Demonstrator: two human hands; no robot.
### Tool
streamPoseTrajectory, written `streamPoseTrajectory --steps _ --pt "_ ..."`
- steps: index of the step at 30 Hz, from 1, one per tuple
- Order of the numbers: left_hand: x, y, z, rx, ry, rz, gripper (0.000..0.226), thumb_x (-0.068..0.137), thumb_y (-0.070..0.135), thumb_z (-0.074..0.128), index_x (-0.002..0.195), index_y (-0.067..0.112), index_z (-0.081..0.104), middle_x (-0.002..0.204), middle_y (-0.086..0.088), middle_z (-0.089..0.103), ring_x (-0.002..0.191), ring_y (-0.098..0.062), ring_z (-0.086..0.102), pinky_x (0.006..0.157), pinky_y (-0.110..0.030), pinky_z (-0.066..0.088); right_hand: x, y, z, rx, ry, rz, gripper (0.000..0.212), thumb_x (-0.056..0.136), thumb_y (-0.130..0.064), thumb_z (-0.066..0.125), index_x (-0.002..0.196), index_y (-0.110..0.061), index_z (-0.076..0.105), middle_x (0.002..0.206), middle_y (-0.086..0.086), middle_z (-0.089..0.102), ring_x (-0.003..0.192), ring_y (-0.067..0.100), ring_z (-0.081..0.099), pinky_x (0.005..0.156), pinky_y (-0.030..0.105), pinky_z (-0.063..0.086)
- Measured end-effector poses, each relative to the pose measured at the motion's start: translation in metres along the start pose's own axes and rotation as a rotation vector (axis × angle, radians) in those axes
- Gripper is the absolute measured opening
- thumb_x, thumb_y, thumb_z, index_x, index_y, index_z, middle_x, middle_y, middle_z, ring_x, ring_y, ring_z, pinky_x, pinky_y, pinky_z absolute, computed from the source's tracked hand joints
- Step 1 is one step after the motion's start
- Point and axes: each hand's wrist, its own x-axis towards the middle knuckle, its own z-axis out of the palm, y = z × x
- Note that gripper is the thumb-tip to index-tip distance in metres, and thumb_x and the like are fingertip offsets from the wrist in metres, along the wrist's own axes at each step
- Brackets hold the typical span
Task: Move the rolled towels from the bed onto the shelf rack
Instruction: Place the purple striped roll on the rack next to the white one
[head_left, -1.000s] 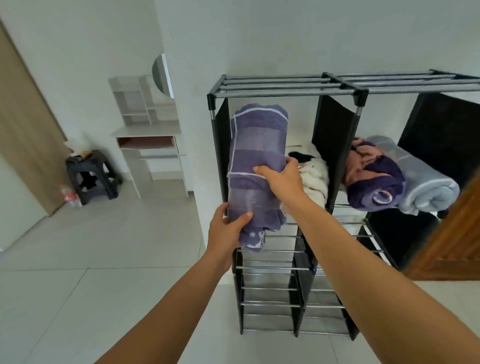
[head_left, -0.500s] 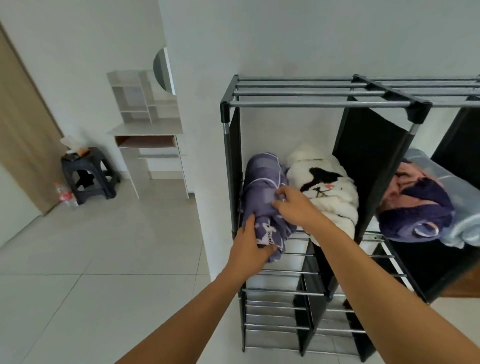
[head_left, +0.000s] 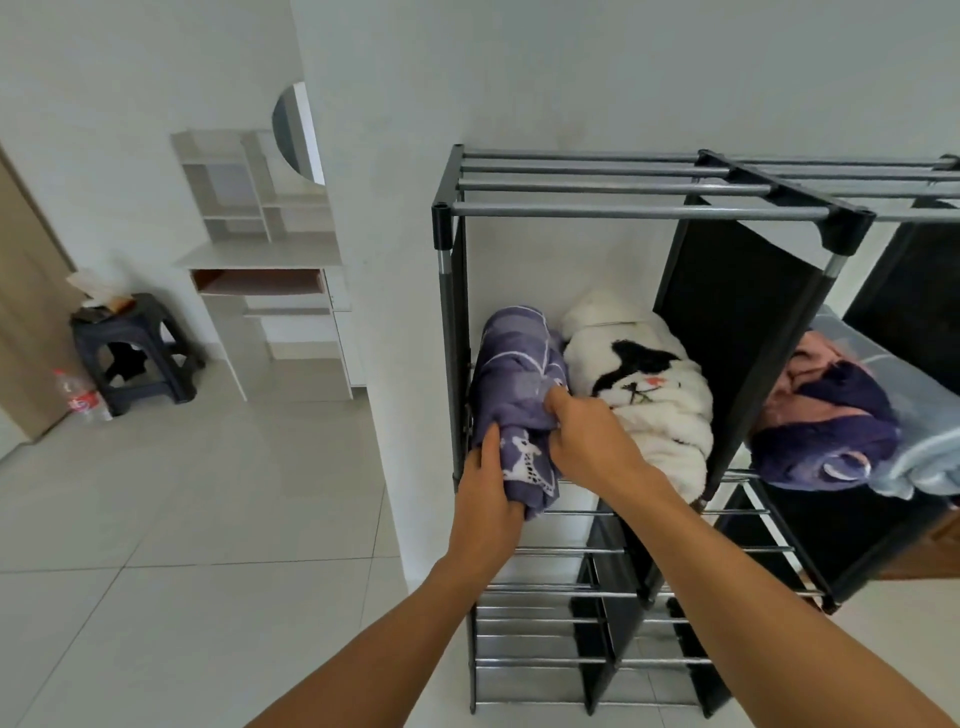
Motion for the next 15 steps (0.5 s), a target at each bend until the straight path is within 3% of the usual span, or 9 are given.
streamPoseTrajectory --steps 2,5,7,10,12,15 --pt "0.007 0.003 0.001 -0.002 0.074 -0.033 0.026 0.095 0.028 0.055 0.121 0.026 0.057 0.125 -0.012 0.061 0.110 -0.025 0.063 0.084 -0.024 0.053 0.003 0.000 0.002 0.027 0.067 -0.027 0.023 0.082 -0.005 0.044 0.103 -0.002 0.053 0.094 0.027 0.065 0.081 0.044 0.061 0.066 0.041 0.048" --pt "0.015 -0.003 0.005 -0.048 0.050 0.016 0.059 0.093 0.011 0.056 0.146 0.022 0.033 0.142 -0.011 0.045 0.128 -0.029 0.049 0.099 -0.030 0.044 0.007 0.005 0.010 0.062 0.128 -0.017 0.019 0.082 -0.005 0.045 0.099 -0.002 0.053 0.090 0.027 0.064 0.077 0.043 0.060 0.062 0.039 0.046" --pt "0.016 0.000 0.002 -0.082 0.013 -0.025 0.066 0.094 0.019 0.054 0.151 0.027 0.022 0.142 -0.008 0.043 0.125 -0.027 0.051 0.100 -0.030 0.044 0.005 0.008 0.018 0.080 0.109 0.004 0.020 0.084 -0.010 0.044 0.102 -0.006 0.051 0.094 0.024 0.063 0.080 0.042 0.059 0.065 0.039 0.047" --pt "0.014 0.001 -0.001 -0.008 -0.098 -0.040 0.088 0.084 0.022 0.065 0.153 0.028 0.012 0.141 -0.011 0.041 0.118 -0.031 0.054 0.097 -0.042 0.049 -0.005 0.010 0.021 0.130 0.069 0.068 0.025 0.086 -0.013 0.045 0.111 -0.009 0.049 0.105 0.022 0.060 0.088 0.040 0.057 0.072 0.040 0.048" --pt "0.011 0.001 -0.005 0.069 -0.154 -0.023 0.092 0.082 0.031 0.067 0.153 0.026 0.009 0.146 -0.012 0.035 0.121 -0.033 0.052 0.097 -0.043 0.049 -0.018 0.009 0.019 0.167 0.063 0.076 0.034 0.087 -0.013 0.047 0.121 -0.011 0.047 0.115 0.019 0.057 0.097 0.037 0.056 0.077 0.039 0.046" --pt "-0.014 0.002 -0.002 0.068 -0.059 0.056 0.082 0.080 0.036 0.068 0.148 0.023 0.024 0.149 -0.009 0.030 0.131 -0.030 0.043 0.105 -0.045 0.044 -0.062 0.013 0.021 0.273 0.086 0.127 0.049 0.090 -0.012 0.048 0.138 -0.020 0.038 0.132 0.005 0.047 0.112 0.022 0.053 0.093 0.035 0.047"
